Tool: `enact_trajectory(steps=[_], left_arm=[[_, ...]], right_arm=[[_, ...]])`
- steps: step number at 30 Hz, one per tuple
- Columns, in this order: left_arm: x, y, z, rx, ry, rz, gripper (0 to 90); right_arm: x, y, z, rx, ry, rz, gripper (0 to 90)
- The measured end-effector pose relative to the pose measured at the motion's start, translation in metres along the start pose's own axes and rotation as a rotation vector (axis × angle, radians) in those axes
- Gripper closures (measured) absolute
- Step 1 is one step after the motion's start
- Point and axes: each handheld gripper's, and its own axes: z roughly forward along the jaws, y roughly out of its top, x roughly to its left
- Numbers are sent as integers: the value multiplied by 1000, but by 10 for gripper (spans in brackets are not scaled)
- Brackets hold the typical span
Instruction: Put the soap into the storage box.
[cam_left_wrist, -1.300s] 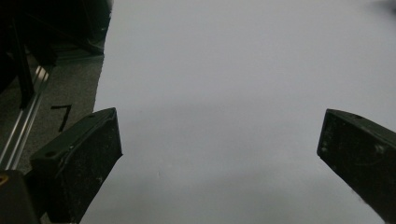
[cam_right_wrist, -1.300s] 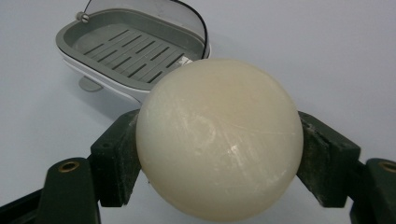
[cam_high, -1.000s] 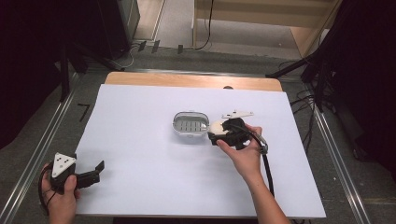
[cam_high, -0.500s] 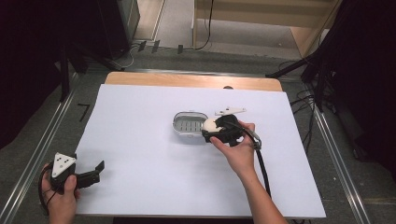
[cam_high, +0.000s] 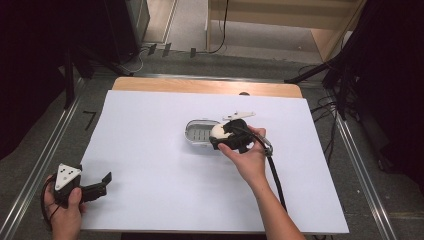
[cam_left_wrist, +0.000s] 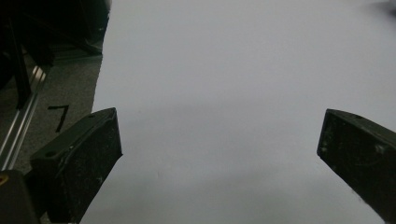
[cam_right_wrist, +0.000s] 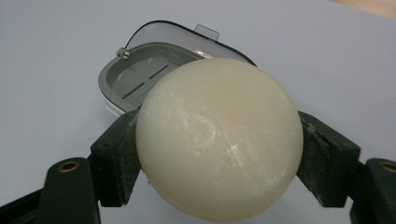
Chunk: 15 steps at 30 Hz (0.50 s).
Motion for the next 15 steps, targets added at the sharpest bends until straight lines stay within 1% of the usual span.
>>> enact_trajectory(steps=[6, 15], left_arm=[[0, 0, 0, -3, 0, 0, 4], [0, 0, 0, -2, -2, -1, 4]], right_arm=[[3, 5, 6, 2, 6, 6, 251], [10, 13, 14, 12, 13, -2, 251]])
